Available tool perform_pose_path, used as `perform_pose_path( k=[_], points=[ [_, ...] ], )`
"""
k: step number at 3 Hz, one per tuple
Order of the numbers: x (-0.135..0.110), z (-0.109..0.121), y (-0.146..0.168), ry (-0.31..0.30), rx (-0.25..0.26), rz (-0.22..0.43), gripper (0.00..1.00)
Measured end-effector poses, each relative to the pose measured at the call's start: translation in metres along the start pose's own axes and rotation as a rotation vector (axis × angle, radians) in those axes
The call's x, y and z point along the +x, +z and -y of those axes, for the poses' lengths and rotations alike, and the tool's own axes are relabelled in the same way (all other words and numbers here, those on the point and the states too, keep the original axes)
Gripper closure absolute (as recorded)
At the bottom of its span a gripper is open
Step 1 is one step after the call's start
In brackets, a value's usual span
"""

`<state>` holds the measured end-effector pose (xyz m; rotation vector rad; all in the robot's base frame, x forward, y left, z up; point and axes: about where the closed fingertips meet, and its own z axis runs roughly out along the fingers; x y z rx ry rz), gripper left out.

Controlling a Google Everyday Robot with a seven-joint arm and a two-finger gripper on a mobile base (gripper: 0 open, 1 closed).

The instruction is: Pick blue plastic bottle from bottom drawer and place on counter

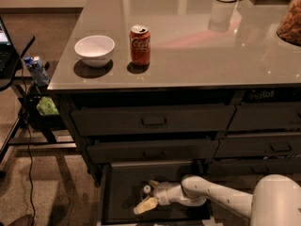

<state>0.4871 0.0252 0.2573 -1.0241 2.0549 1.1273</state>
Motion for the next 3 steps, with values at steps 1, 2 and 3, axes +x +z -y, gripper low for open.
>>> perform_pose_path(
  k=[1, 2, 3],
  points=[
    [0.0001, 0.0001, 0.0001, 0.0, 0.0, 0.0, 0.19],
    [0.0001, 0.0001, 0.0001, 0.0, 0.0, 0.0, 0.42],
    [0.0001, 0.0001, 0.0001, 0.0, 0.0, 0.0, 0.65]
  ],
)
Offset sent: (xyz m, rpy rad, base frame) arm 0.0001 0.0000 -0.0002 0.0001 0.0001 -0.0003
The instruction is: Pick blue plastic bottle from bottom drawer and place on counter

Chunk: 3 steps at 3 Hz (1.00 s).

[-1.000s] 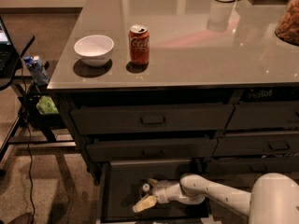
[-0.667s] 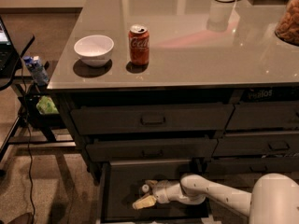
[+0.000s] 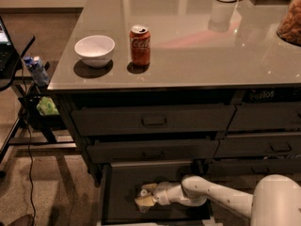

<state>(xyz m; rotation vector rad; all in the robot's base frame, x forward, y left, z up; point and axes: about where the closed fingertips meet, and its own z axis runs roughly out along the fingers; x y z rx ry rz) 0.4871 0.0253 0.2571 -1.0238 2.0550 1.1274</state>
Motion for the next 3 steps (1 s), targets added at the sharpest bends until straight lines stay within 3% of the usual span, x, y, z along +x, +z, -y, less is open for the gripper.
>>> perform_pose_path(
  k=[1, 2, 3],
  points=[
    [0.0, 0.0, 0.0, 0.0, 0.0, 0.0, 0.88],
    [0.0, -0.0001, 0.0001, 0.0, 0.0, 0.0, 1.0],
    [-0.0039, -0.0041, 0.0006, 0.006, -0.007, 0.003, 1.0]
  ],
)
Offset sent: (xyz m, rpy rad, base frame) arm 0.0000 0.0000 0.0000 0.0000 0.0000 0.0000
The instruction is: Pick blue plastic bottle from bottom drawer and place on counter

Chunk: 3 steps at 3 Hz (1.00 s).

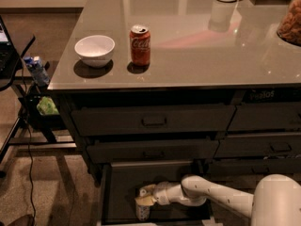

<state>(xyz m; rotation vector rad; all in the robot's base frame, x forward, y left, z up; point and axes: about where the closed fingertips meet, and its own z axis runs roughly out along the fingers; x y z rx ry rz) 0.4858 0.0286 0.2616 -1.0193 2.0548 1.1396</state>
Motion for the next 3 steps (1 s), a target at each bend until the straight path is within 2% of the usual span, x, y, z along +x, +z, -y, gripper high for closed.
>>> perform_pose_path(
  k=[2, 3],
  points=[
    [-0.043, -0.015, -0.023, -0.015, 0.055, 0.009, 1.0],
    [-0.074, -0.024, -0.044, -0.049, 0.086, 0.017, 1.0]
  ],
)
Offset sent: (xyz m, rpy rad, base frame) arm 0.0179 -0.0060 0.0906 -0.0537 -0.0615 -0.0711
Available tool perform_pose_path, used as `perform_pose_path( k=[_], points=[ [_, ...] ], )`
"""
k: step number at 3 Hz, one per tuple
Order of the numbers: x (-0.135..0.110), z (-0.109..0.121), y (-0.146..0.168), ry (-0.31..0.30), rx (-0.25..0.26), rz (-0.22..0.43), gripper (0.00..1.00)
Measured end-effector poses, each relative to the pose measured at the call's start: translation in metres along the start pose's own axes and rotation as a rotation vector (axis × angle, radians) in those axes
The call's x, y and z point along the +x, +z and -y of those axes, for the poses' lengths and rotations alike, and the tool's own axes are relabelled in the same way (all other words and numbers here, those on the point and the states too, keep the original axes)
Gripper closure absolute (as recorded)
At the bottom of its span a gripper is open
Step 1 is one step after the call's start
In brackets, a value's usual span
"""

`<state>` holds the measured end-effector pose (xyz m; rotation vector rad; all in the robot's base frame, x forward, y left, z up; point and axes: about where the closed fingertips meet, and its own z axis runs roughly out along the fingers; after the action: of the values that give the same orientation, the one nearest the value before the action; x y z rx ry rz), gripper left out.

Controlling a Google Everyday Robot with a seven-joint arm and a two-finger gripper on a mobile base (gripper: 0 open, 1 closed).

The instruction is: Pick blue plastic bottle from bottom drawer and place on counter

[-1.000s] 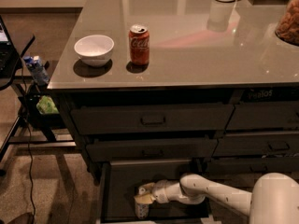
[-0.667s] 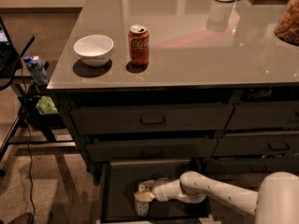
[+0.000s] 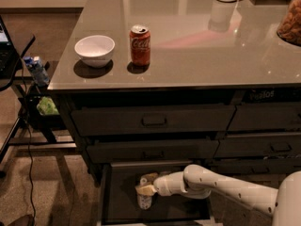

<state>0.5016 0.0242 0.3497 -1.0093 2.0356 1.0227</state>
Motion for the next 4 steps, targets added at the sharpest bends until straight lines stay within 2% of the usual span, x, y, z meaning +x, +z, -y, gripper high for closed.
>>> perform_pose_path(
  k=[1, 2, 3, 4],
  points=[
    [-0.002, 0.0, -0.001, -0.004, 0.0, 0.003, 1.0],
    [-0.027, -0.003, -0.021, -0.033, 0.032, 0.019, 1.0],
    [-0.07, -0.011, -0.055, -0.066, 0.091, 0.036, 1.0],
    [-0.1, -0.016, -0.081, -0.098, 0.13, 0.037, 1.0]
  ],
)
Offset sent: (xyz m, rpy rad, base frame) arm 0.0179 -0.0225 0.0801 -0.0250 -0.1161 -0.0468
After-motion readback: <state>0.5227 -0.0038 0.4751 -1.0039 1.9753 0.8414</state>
